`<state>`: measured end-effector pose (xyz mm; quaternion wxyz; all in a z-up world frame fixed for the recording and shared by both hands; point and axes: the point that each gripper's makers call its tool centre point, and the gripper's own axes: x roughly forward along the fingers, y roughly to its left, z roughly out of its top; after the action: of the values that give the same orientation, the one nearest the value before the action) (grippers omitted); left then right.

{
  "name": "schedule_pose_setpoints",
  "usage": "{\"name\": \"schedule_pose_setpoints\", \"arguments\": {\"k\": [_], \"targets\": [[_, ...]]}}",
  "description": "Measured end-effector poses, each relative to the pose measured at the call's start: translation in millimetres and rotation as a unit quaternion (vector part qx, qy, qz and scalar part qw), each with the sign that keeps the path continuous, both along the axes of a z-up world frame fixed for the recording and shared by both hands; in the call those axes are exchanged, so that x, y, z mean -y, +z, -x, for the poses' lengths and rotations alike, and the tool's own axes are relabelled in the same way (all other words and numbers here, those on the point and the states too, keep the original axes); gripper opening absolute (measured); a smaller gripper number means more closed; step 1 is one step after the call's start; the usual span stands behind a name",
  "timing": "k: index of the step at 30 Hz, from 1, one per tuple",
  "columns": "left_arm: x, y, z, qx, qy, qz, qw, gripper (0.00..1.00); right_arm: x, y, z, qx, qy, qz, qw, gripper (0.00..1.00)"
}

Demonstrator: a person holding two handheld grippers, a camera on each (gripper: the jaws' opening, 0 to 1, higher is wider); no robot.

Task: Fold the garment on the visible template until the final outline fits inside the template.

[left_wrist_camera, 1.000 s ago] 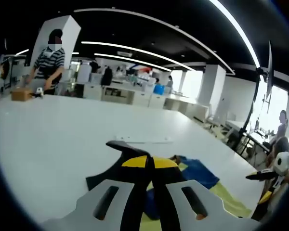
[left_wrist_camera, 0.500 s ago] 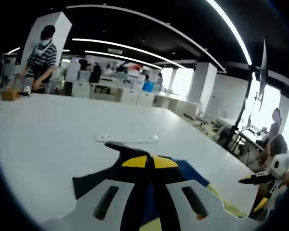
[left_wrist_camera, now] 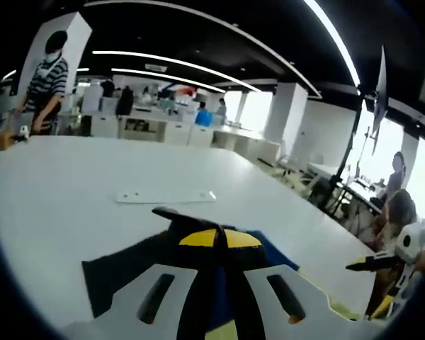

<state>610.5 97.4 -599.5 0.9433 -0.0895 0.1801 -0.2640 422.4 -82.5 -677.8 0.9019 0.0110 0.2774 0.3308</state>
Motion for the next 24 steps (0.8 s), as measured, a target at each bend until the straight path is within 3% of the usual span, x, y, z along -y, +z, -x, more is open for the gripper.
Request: {"name": "schedule_pose_setpoints", "arguments": {"k": [24], "targets": [[65,-24.0,-4.1,-0.012,-0.057,0.024,0.9980,0.00,2,-6.6,0,-0.011,-0.003,-0.003,0.9999,0.99]]}}
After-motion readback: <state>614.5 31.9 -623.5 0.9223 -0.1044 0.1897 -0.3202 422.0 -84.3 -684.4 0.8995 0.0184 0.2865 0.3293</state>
